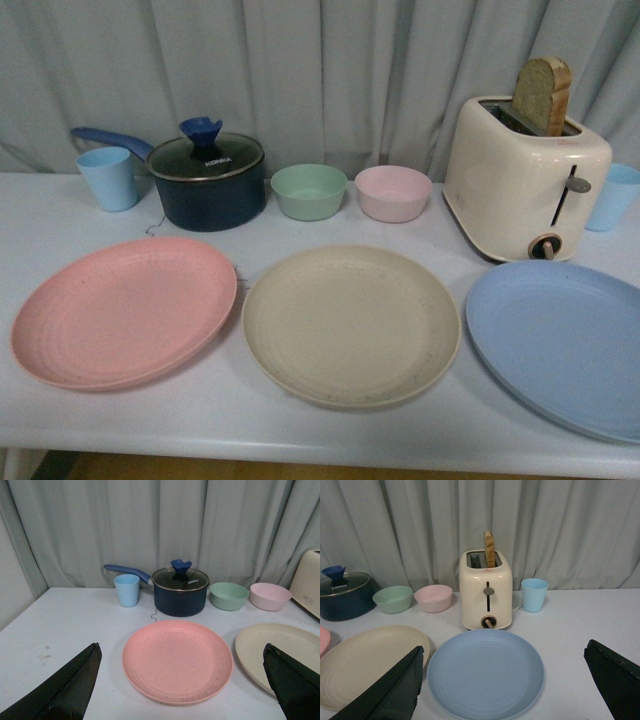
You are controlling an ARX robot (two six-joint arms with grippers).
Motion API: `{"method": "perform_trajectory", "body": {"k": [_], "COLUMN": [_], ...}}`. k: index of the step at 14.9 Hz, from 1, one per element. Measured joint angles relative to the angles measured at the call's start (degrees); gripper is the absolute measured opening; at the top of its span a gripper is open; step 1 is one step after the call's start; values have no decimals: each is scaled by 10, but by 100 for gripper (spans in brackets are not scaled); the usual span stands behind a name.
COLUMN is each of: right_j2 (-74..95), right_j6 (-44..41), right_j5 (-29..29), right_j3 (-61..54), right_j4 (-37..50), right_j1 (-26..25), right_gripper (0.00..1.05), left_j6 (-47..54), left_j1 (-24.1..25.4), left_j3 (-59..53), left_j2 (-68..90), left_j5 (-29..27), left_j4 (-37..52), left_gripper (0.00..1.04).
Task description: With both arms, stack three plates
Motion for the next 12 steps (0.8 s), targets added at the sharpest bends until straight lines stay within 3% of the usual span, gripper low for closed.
{"method": "perform_trajectory", "body": {"k": [12], "right_j2": [0], "right_j6": [0], "right_j5": [0], "right_j3": [0], "right_j4": [0], "right_j1": [0], "right_gripper": [98], "left_j6": [0], "left_j1": [0], "left_j3": [0], "left_j2": [0], "left_j5": [0], "left_j4": [0], "left_gripper": [98]}}
